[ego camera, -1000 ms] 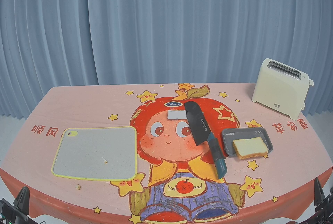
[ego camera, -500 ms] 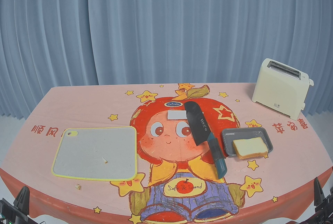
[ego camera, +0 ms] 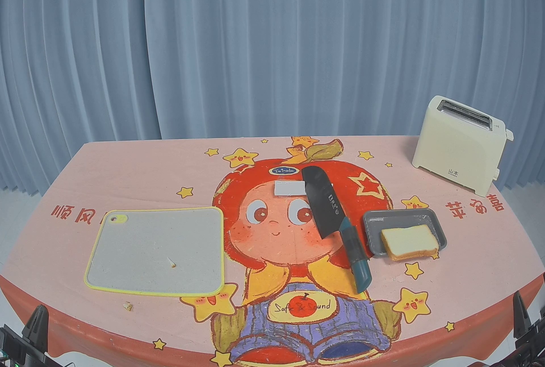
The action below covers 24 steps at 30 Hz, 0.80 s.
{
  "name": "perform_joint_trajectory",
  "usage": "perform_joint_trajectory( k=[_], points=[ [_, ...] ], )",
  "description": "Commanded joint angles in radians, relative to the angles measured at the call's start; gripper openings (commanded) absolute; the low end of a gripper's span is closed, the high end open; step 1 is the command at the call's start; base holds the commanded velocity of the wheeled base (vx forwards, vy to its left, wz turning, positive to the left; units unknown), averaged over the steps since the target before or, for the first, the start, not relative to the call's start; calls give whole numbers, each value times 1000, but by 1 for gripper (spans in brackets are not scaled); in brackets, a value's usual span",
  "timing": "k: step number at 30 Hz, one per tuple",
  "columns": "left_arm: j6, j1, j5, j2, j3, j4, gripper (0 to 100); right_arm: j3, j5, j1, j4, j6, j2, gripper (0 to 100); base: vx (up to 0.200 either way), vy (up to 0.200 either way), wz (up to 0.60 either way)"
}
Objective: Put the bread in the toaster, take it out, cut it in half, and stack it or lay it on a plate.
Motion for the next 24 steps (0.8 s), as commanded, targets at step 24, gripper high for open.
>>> perform_joint_trajectory(
  k=[24],
  points=[
    [2,0,0,1,18,0,0,17,7,0,0,-20,-7,100,0,0,0]
  ],
)
